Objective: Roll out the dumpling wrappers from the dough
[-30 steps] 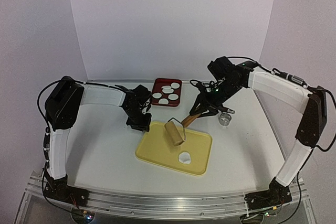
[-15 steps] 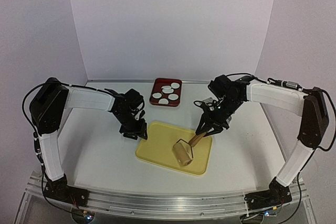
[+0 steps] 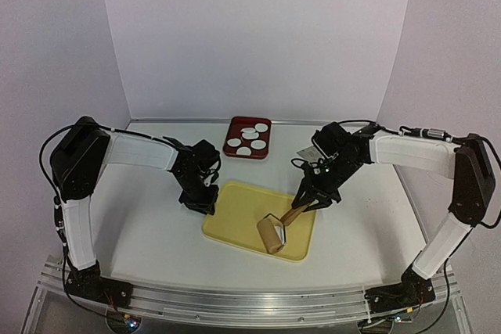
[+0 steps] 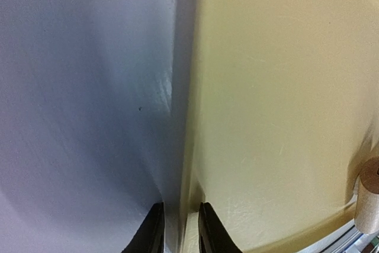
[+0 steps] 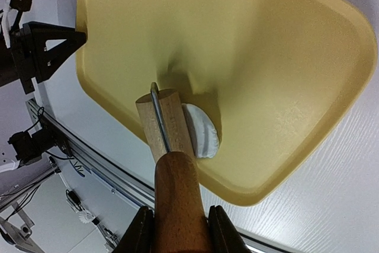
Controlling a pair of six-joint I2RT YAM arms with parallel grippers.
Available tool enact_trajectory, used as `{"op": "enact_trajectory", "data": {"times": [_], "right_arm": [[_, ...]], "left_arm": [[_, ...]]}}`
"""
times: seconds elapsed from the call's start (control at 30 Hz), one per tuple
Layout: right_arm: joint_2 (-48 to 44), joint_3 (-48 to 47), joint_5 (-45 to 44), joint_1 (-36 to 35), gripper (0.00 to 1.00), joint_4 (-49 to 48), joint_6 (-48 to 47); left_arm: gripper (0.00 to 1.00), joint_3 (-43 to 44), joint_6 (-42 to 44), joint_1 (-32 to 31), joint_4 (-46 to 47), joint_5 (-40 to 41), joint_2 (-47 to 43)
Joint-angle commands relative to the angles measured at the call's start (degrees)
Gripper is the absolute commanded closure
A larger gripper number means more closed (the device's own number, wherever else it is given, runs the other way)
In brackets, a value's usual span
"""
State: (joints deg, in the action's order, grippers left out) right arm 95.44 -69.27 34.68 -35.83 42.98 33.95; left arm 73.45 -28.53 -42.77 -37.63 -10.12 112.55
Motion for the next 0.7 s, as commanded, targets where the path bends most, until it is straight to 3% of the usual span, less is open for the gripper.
{"op": "enact_trajectory", "data": {"times": [0.0,0.13,0.4,0.67], "right_arm": [[-1.6,4.5,-13.8,-0.1,1.0,4.4,3.4],[0.1,6.3,-19.1,-0.2,1.0,7.9,4.8],[2.0,9.7,-26.7,-0.1,1.0,11.7,6.0],[1.5,10.2,-28.7,0.4,1.0,13.9,6.0]], "left_arm": [[0.87,0.3,0.8,-2.2,-2.7,4.0,2.0],[1.0,-0.4,-0.8,-2.7,-3.7,6.1,2.5],[1.0,-0.5,-2.8,-2.6,-5.7,8.8,3.4],[1.0,-0.8,-4.2,-1.5,-6.7,9.8,4.4]]}}
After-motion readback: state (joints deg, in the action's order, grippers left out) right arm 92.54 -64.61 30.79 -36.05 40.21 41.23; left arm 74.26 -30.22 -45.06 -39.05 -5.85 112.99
